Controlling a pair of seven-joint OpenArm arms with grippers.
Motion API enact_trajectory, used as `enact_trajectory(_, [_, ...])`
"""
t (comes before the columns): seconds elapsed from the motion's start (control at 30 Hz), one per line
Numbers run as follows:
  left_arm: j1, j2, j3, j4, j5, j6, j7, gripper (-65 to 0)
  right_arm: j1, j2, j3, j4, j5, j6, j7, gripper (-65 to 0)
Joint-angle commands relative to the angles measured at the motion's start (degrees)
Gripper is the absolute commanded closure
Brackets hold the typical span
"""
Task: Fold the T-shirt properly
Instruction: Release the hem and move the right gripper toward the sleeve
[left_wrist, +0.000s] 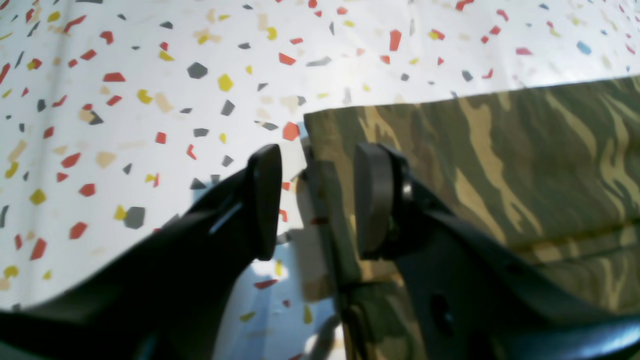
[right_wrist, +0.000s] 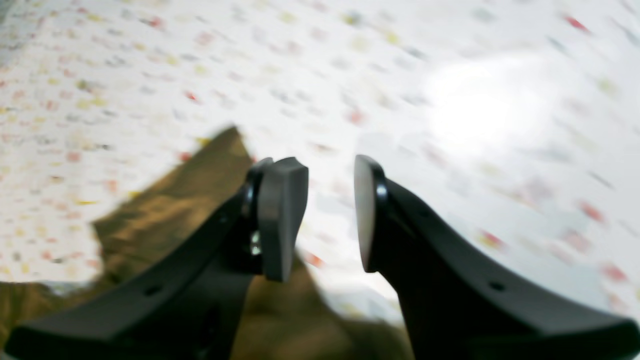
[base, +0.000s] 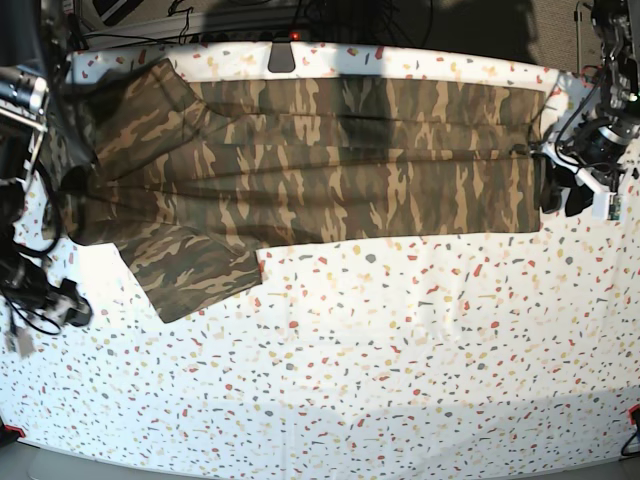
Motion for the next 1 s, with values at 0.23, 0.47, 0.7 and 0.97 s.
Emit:
enact_trajectory(0.23, [-0.46,-0.92,-0.44,1.09,0.68,0.17,-1.44,-23.7,4.87,-6.8,-0.46,0.09,-8.72,0.28,3.96,-21.2])
enact_trajectory(0.47, [-0.48,-0.92,-0.44,1.09,0.61,0.17,-1.49,-23.7,10.08,-7.19,-10.21,-11.63,-20.96,-3.58,11.67,-21.2])
enact_trajectory(0.7, [-0.48,-0.92,-0.44,1.09,0.61,0.17,-1.49,-23.7,14.34,-7.23,-14.1,-21.86,-23.85,-6.14,13.86,-21.2])
enact_trajectory(0.97, [-0.48,-0.92,-0.44,1.09,0.61,0.2,-1.51,-23.7,14.8,-8.0,-14.1,-25.66,-28.11,-6.32,13.16,-21.2])
